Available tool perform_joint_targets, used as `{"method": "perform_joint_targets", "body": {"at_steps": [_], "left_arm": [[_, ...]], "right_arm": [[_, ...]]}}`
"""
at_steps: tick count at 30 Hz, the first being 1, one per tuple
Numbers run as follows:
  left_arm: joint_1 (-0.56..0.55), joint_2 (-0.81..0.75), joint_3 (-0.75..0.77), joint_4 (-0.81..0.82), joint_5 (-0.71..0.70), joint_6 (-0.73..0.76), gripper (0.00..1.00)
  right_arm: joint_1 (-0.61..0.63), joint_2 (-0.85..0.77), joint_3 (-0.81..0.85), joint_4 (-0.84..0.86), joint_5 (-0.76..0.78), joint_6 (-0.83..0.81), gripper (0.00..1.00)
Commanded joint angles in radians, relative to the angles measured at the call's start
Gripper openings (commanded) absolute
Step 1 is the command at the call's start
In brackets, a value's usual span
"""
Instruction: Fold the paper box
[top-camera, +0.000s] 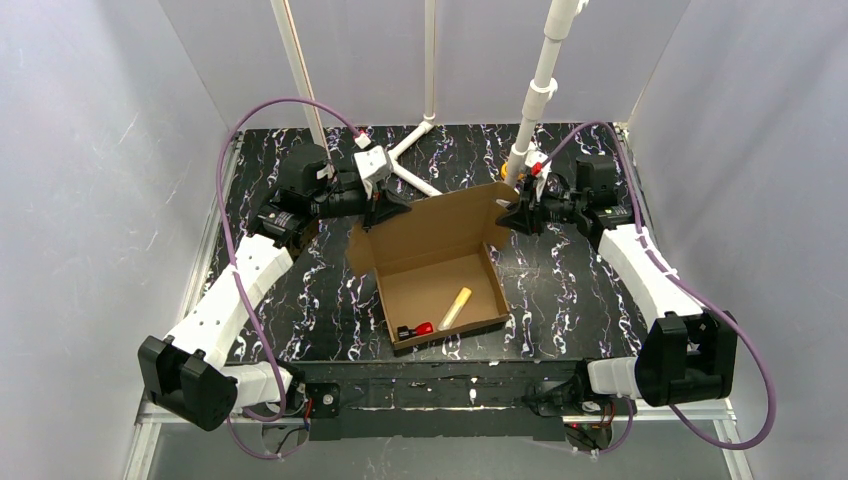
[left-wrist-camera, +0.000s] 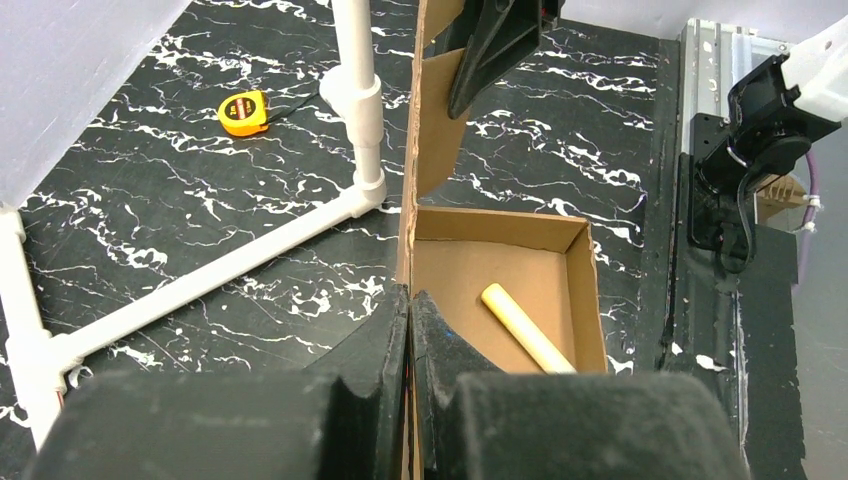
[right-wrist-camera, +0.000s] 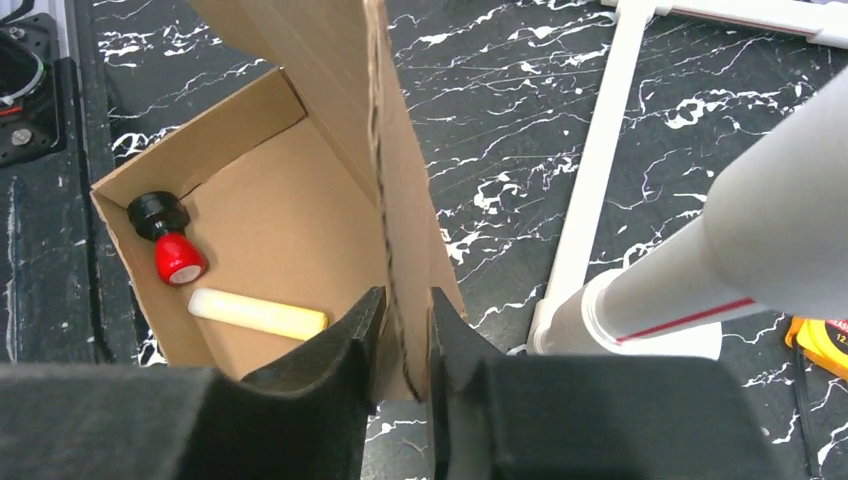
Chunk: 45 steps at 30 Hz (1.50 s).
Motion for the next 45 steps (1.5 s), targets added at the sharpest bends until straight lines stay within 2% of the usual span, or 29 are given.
{"method": "perform_joint_targets", "body": {"at_steps": [1, 5, 8, 9, 14, 17, 18, 19, 20, 21, 23, 25, 30, 31, 34, 37, 41, 45], "left_arm": [[-0.002, -0.006, 0.018, 0.058, 0.032, -0.039, 0.00], [-0.002, -0.012, 0.006, 0.081, 0.006, -0.062, 0.00], [-0.002, -0.024, -0.013, 0.113, -0.015, -0.099, 0.00], [-0.002, -0.029, -0.020, 0.120, -0.026, -0.116, 0.04], [-0.002, -0.098, -0.069, 0.133, -0.148, -0.207, 0.37], [-0.003, -0.182, -0.119, 0.126, -0.284, -0.249, 0.67], [-0.002, -0.214, -0.141, 0.117, -0.331, -0.259, 0.74], [0.000, -0.251, -0.159, 0.104, -0.394, -0.278, 0.84], [0.000, -0.289, -0.171, 0.078, -0.467, -0.306, 0.90], [0.001, -0.426, -0.199, -0.060, -0.774, -0.349, 0.95], [0.003, -0.524, -0.263, -0.104, -0.953, -0.379, 0.90], [0.008, -0.594, -0.331, -0.130, -1.055, -0.415, 0.83], [0.020, -0.620, -0.441, -0.169, -1.063, -0.567, 0.43], [0.023, -0.609, -0.461, -0.148, -1.041, -0.584, 0.36], [0.045, -0.558, -0.506, -0.069, -0.940, -0.612, 0.25], [0.084, -0.487, -0.534, 0.046, -0.726, -0.628, 0.19], [0.098, -0.462, -0.604, 0.250, -0.484, -0.646, 0.15], [0.099, -0.447, -0.617, 0.288, -0.337, -0.640, 0.14]], "right_arm": [[0.017, -0.013, -0.013, 0.120, 0.055, 0.102, 0.23], [0.019, -0.021, -0.035, 0.138, 0.123, 0.110, 0.01], [0.019, -0.028, -0.044, 0.143, 0.190, 0.111, 0.01], [0.017, -0.029, -0.046, 0.143, 0.204, 0.111, 0.01], [0.004, -0.033, -0.041, 0.124, 0.216, 0.093, 0.01], [-0.004, -0.034, -0.038, 0.107, 0.219, 0.072, 0.01], [-0.005, -0.034, -0.036, 0.100, 0.216, 0.063, 0.01], [-0.007, -0.035, -0.035, 0.093, 0.212, 0.052, 0.01], [-0.009, -0.035, -0.036, 0.086, 0.209, 0.045, 0.01], [-0.012, -0.037, -0.040, 0.081, 0.195, 0.037, 0.01], [-0.013, -0.036, -0.043, 0.081, 0.186, 0.036, 0.01], [-0.015, -0.036, -0.046, 0.086, 0.179, 0.037, 0.01], [-0.016, -0.038, -0.054, 0.090, 0.172, 0.039, 0.01], [-0.017, -0.039, -0.055, 0.091, 0.170, 0.039, 0.01], [-0.017, -0.040, -0.059, 0.094, 0.167, 0.041, 0.01], [-0.017, -0.040, -0.063, 0.096, 0.163, 0.042, 0.01], [-0.017, -0.040, -0.066, 0.101, 0.161, 0.044, 0.01], [-0.017, -0.036, -0.071, 0.108, 0.158, 0.051, 0.01]]}}
